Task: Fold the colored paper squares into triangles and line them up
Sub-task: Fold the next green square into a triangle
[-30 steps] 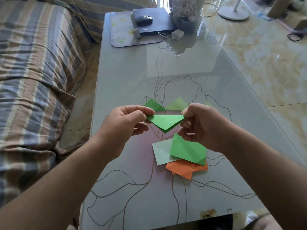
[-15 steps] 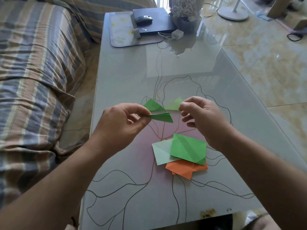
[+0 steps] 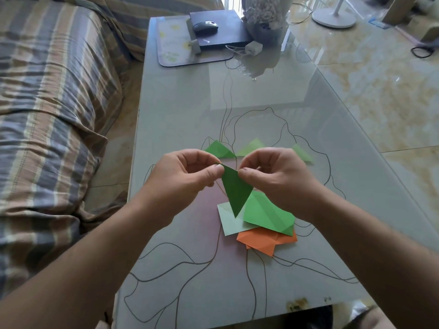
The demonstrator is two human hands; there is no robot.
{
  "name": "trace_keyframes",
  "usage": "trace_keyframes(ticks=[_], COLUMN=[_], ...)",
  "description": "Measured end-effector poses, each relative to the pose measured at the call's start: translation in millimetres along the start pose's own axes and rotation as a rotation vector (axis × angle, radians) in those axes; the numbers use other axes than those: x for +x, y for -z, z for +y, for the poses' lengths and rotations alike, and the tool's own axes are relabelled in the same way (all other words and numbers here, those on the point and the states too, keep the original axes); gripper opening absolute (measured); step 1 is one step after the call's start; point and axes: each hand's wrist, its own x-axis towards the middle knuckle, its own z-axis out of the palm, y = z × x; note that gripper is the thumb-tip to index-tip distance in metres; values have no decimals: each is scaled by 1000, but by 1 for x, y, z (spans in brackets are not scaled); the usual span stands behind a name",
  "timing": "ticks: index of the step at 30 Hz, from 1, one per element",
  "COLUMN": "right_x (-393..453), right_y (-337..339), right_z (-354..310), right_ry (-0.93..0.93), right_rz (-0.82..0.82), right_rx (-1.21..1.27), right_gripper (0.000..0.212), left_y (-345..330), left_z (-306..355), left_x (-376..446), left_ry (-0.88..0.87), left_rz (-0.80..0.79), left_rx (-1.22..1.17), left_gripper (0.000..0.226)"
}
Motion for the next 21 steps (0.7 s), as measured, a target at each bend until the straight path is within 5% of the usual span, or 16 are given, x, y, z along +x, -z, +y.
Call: trace_keyframes(ticks=[21], right_x=[-1], right_y=[-10], right_z=[4], right_ry=[62], right_rz=[16], right_rx=[-1], right_gripper=[9], left_y=[-19], left_z=[-1], left_x=[-9], left_ry=[-22], left_rz=[-17], left_rx=[-53], left_gripper=[6])
